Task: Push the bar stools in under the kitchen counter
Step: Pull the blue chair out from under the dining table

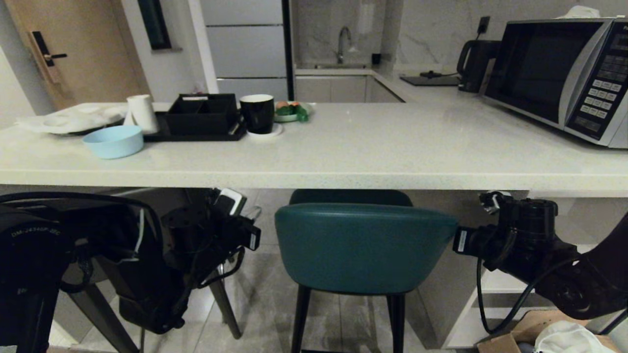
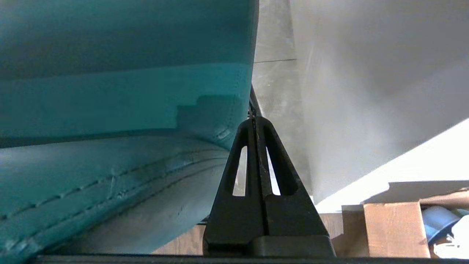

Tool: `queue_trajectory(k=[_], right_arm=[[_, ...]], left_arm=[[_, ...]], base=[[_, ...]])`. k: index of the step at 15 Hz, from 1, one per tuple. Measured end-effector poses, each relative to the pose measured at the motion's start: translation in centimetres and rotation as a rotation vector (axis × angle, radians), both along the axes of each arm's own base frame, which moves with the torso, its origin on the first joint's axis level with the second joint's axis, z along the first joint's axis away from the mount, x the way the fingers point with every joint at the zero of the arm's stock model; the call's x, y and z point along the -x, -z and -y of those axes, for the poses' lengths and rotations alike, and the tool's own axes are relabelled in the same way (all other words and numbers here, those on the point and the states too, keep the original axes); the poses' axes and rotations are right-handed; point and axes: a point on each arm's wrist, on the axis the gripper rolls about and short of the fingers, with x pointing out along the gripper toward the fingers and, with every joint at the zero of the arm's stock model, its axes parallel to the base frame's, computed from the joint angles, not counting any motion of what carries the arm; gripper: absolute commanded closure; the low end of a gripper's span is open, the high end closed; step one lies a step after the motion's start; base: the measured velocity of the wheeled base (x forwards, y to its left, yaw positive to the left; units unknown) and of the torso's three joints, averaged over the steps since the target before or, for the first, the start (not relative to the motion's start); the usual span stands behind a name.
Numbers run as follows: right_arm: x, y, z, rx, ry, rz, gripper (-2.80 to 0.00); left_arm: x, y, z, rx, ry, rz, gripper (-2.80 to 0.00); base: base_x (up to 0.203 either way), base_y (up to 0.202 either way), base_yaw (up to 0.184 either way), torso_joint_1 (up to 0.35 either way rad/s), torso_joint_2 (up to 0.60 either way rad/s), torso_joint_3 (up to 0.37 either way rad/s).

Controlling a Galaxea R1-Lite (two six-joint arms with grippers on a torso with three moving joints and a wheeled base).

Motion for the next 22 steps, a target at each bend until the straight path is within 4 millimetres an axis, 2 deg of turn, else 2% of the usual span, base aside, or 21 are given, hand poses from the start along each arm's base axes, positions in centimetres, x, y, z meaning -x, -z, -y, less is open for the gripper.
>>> queue_trajectory(k=[5, 8, 12, 15, 18, 22], right_arm=[[-1.5, 0.0, 0.4, -0.001, 0.019, 0.029, 0.0], [-2.0, 0.5, 0.4, 0.002, 0.018, 0.021, 0.0], [-2.9, 1.7, 0.7, 0.025, 0.041, 0.024, 0.0], [-3.5, 3.4, 1.4, 0.045, 0.054, 0.014, 0.0], [-4.5, 5.0, 2.0, 0.085, 0.053, 0.069, 0.0], [-6.1, 5.7, 2.2, 0.103, 0.048, 0.117, 0.0]], left_arm=[[0.6, 0.2, 1.4, 0.04, 0.007, -0.025, 0.0], [0.5, 0.3, 2.0, 0.089, -0.064, -0.039, 0.0], [-0.2, 1.7, 1.6, 0.076, -0.2, -0.058, 0.0], [-0.6, 3.3, 1.3, 0.056, -0.223, -0.094, 0.0], [-1.4, 4.9, 2.0, 0.048, -0.215, -0.108, 0.0], [-3.2, 5.4, 3.3, 0.07, -0.205, -0.063, 0.0]], base=[[0.0, 0.0, 0.0, 0.0, 0.0, 0.0], [0.0, 0.0, 0.0, 0.0, 0.0, 0.0], [0.0, 0.0, 0.0, 0.0, 0.0, 0.0], [0.0, 0.0, 0.0, 0.0, 0.0, 0.0], [0.0, 0.0, 0.0, 0.0, 0.0, 0.0], [0.0, 0.0, 0.0, 0.0, 0.0, 0.0]])
